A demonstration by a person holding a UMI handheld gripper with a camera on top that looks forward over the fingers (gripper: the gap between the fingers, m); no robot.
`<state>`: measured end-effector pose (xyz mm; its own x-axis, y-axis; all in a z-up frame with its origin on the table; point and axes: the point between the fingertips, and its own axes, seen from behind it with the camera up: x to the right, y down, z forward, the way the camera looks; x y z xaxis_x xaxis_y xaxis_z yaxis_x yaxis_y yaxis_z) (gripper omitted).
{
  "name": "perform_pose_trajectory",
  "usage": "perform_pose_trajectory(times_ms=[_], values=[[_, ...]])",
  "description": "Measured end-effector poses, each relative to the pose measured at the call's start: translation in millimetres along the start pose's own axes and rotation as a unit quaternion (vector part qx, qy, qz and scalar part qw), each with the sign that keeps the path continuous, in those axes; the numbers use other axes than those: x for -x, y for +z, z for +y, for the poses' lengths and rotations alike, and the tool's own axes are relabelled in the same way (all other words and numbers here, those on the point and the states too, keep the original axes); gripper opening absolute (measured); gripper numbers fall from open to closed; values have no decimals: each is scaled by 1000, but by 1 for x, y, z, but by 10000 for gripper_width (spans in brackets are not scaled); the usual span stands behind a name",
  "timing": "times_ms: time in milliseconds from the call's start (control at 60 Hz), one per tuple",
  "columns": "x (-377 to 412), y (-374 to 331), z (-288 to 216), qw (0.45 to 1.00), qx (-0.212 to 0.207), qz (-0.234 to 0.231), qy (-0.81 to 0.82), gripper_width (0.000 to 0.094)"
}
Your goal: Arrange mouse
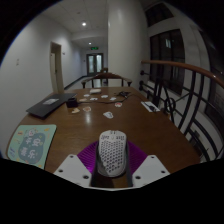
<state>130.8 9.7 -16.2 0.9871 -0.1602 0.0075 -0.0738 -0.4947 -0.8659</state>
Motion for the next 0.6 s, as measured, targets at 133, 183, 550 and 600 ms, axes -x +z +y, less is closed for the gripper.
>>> perform_pose_trajectory(times_ms=[133, 183, 550, 600], values=[[0, -6, -2, 1000, 11, -21, 19, 338], [1, -17, -11, 999, 11, -21, 34, 339], [239, -112, -114, 987, -101, -122, -1, 390], [271, -94, -89, 988, -74, -131, -15, 390]])
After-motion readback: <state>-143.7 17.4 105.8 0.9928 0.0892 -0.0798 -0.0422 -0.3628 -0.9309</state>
